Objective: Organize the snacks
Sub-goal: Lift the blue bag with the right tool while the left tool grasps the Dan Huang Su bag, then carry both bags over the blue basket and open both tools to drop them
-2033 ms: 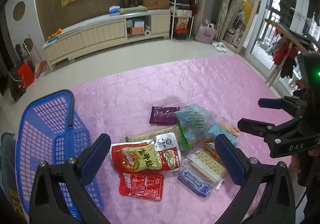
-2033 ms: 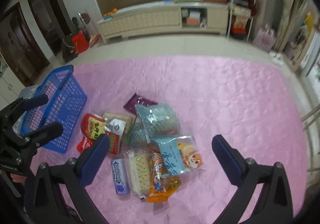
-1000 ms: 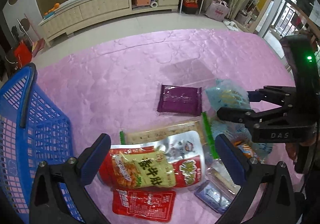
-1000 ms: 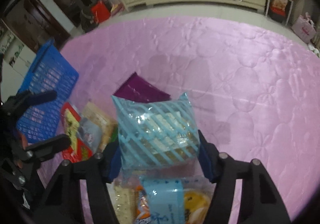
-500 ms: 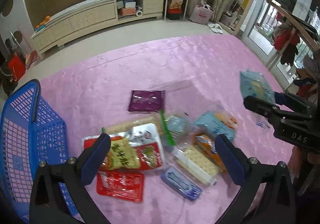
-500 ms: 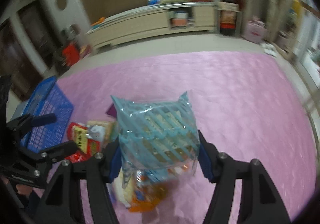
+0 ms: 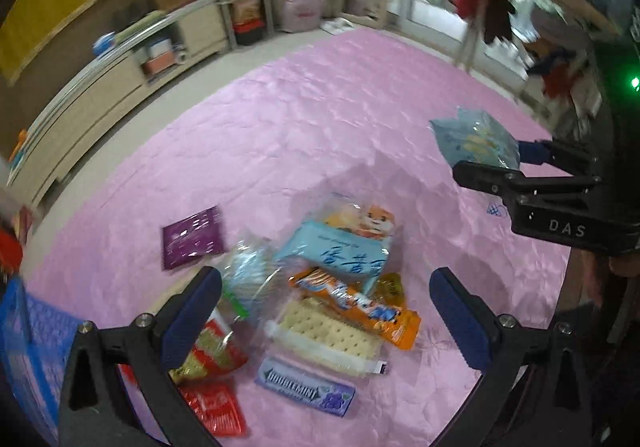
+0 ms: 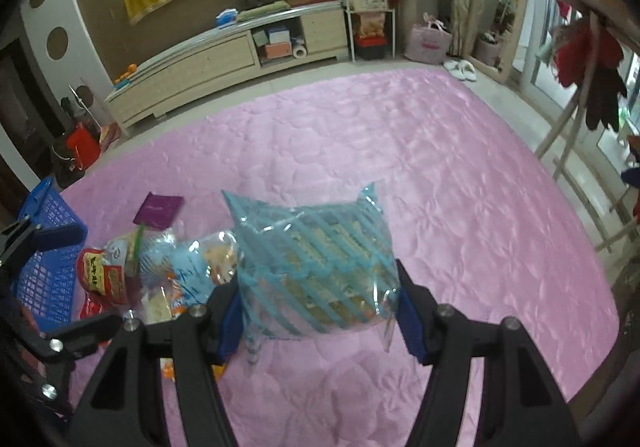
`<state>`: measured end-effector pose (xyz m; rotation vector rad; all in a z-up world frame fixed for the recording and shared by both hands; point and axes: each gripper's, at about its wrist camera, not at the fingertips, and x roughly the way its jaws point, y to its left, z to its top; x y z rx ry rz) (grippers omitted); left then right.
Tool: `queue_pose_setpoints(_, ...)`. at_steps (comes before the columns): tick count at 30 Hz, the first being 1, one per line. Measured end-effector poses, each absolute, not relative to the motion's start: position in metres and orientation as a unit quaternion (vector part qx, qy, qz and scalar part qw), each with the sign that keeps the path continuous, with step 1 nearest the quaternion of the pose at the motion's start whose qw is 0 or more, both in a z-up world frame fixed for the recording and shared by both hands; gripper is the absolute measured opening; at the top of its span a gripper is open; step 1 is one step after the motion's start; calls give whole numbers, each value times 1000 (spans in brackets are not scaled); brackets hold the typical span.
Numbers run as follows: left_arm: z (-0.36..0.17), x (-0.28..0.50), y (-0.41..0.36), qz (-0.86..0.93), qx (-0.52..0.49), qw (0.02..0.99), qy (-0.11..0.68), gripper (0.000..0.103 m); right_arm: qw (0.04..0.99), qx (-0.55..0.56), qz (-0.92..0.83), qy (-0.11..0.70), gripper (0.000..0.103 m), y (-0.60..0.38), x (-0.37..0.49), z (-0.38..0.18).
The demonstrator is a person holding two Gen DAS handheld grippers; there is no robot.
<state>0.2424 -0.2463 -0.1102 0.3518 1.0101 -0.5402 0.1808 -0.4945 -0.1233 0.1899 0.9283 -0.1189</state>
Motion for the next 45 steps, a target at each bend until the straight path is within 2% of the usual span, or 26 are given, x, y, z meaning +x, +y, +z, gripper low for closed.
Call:
queue_pose_setpoints(8,-149,273,-281,-291,227,780,505,103,882,99,-64,456,69,-499,178,-131)
queue_pose_setpoints(22,-192,312,-304,-309,238,747,538,103,864,97,-67,490,69,-496,181,-144)
queue_pose_setpoints(25,-197,321,-300,-320,217,740,551,91,859,100,-66,498,69,-495,182,-149)
queue_pose_setpoints(26,-200,325,-298,-326,207,736,556,84,856,98,-68,503,69,-495,185,-152)
queue_pose_setpoints(28,-202,325,-298,-330,202,732,560,81,851,95,-69,511,69,-493,186,-157)
queue_pose_setpoints(32,-200,325,-294,-334,195,739,552,68,845,87,-77,522,69,-490,188,-162)
queue_pose_setpoints(45,-144,297,-240,-301,158,810,478,66,864,43,-96,493,69,-466,186,-128)
